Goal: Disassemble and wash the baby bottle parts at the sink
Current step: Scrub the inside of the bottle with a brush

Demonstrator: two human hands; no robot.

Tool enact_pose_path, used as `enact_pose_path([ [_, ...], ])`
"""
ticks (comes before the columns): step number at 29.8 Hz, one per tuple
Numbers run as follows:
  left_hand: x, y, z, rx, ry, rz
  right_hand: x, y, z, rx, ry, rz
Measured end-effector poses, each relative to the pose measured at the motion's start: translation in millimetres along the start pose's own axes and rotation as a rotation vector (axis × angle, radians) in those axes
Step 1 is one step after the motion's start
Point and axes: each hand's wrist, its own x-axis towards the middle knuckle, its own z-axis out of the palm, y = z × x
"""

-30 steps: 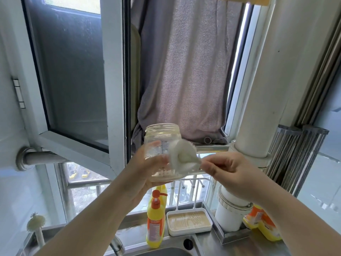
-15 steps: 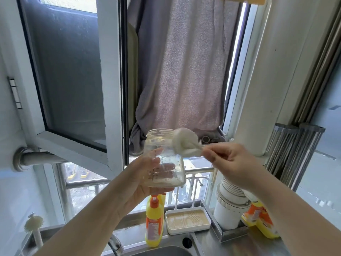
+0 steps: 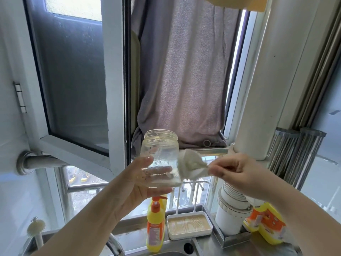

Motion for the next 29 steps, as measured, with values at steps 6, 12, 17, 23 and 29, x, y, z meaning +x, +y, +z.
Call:
enact_pose_path([
  [6,3.2,5.4,6.8,-0.097,-0.009,0.028,8.4,2.2,8.2,0.048,0.09,-0.039],
  [12,4.8,3.8,12.1,0.154,0.09,0.076,4.5,2.0,10.1,0.042,0.166,-0.048],
  [17,1.9,4.9,13.8,0.156,-0.033,0.108,0.2,-4.4,11.3,-0.009,0.031,-0.101],
  [23,1.7,3.9,12.4,0.09,-0.054,0.044,10.3,-8.1,0.1,-0.038,0.173,-0.095],
  [29,-2.6,5.1,6.5,0.064,-0.022,0.03,3.6,-11.8,-5.1,-0.057,0.033,-0.005],
])
